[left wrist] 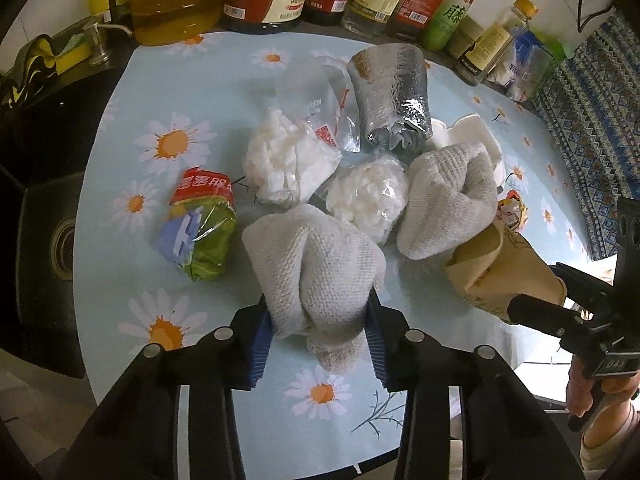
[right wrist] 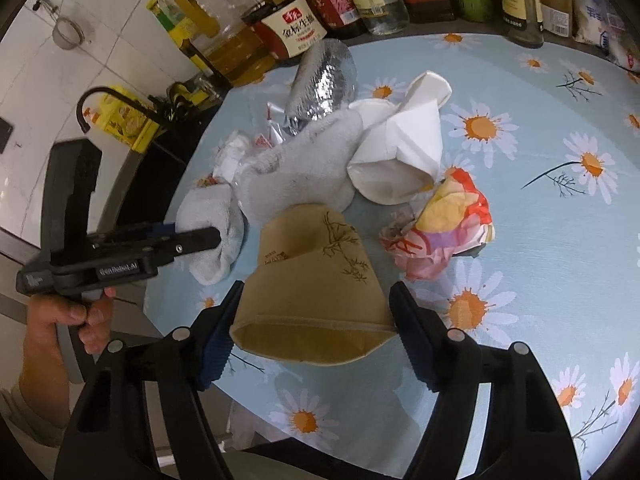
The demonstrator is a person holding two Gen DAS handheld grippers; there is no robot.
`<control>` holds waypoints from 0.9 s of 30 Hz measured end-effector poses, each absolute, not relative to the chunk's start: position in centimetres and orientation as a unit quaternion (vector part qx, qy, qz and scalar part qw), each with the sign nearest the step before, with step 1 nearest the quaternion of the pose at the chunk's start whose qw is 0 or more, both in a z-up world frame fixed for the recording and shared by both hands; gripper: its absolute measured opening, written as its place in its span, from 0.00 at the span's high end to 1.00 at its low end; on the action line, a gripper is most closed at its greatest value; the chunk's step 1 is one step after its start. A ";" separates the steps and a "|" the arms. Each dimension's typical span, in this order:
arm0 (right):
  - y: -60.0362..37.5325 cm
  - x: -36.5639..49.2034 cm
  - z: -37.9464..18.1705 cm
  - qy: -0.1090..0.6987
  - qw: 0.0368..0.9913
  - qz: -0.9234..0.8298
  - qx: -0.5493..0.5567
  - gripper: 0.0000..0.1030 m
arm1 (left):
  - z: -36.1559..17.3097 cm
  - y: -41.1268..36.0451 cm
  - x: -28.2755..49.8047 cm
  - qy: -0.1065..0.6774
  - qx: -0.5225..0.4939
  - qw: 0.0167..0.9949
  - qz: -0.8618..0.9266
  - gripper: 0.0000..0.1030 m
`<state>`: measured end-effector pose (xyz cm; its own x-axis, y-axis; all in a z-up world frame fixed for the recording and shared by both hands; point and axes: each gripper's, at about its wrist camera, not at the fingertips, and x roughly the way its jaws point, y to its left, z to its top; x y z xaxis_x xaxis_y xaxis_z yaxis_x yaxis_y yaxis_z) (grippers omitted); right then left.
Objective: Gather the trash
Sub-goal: 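Grasp the grey towel with the left tool while the right tool grasps the tan paper cup, then carry the grey towel and tan cup down over the black trash bin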
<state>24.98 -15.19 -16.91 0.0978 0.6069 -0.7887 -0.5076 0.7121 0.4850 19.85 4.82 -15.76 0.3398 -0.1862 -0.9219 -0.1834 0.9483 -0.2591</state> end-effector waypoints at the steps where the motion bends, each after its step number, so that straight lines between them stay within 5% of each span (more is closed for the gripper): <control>1: -15.1 24.9 -16.7 0.556 0.740 0.376 0.043 0.30 | -15.7 4.8 19.7 0.573 -0.163 0.803 -0.002 0.62; 27: -14.6 16.5 -12.0 0.522 0.763 0.380 0.024 0.30 | -11.2 4.8 9.5 0.519 -0.191 0.833 -0.008 0.67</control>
